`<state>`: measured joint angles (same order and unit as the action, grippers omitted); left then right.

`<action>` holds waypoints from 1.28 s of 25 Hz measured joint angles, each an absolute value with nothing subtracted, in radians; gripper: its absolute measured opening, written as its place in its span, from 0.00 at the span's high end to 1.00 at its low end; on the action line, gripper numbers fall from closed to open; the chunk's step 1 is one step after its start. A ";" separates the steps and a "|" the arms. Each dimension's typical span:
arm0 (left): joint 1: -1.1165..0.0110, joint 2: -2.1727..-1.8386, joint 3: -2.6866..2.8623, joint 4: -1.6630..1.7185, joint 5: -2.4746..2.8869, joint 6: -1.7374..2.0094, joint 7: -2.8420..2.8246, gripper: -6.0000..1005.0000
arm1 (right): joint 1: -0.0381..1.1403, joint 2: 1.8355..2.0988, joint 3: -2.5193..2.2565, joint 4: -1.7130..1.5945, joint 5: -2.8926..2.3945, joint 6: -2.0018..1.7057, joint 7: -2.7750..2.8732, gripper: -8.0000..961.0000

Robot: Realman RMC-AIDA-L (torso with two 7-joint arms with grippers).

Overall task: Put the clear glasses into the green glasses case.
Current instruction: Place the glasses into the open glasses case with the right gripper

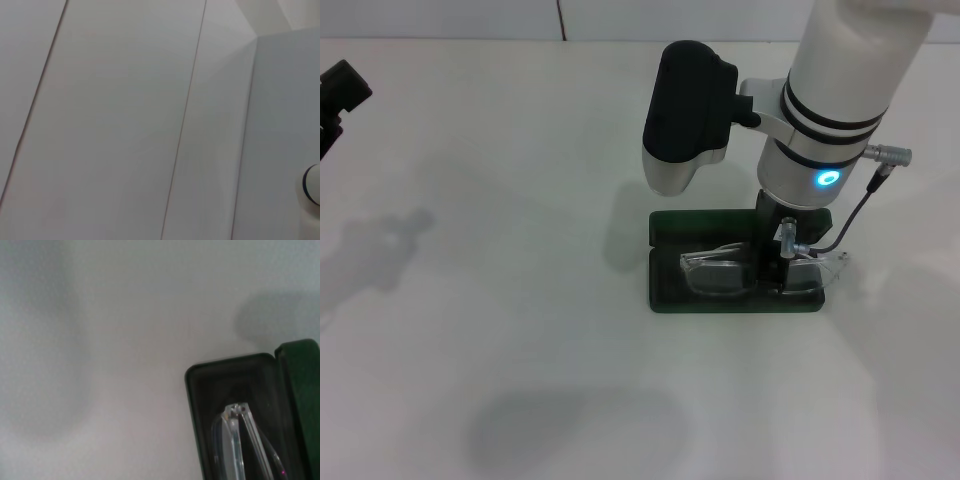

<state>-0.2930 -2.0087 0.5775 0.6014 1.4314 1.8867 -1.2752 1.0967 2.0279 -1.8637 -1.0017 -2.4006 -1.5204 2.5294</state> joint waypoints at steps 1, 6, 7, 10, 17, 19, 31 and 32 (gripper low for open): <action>-0.293 -2.009 0.576 0.601 1.431 1.887 -1.275 0.90 | 1.097 2.028 -1.864 -1.002 -2.401 -1.519 2.530 0.87; -0.293 -2.008 0.574 0.601 1.431 1.887 -1.275 0.90 | 1.097 2.028 -1.864 -1.007 -2.401 -1.519 2.529 0.86; -0.293 -2.008 0.574 0.601 1.431 1.887 -1.275 0.90 | 1.097 2.028 -1.864 -1.007 -2.402 -1.520 2.528 0.86; -0.295 -2.008 0.576 0.601 1.431 1.887 -1.275 0.90 | 1.099 2.028 -1.864 -1.000 -2.402 -1.525 2.528 0.86; -0.299 -2.008 0.578 0.600 1.431 1.887 -1.275 0.90 | 1.102 2.028 -1.865 -0.999 -2.402 -1.526 2.528 0.86; -0.299 -2.008 0.578 0.600 1.431 1.884 -1.275 0.90 | 1.102 2.028 -1.866 -0.999 -2.402 -1.524 2.526 0.86; -0.297 -2.007 0.578 0.594 1.432 1.876 -1.275 0.89 | 1.108 2.028 -1.863 -1.010 -2.407 -1.526 2.519 0.81; -0.297 -2.006 0.578 0.594 1.432 1.876 -1.275 0.89 | 1.108 2.028 -1.863 -1.011 -2.409 -1.527 2.519 0.80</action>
<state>-0.2970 -2.0064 0.5783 0.5936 1.4317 1.8760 -1.2747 1.1083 2.0279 -1.8630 -1.0111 -2.4087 -1.5269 2.5187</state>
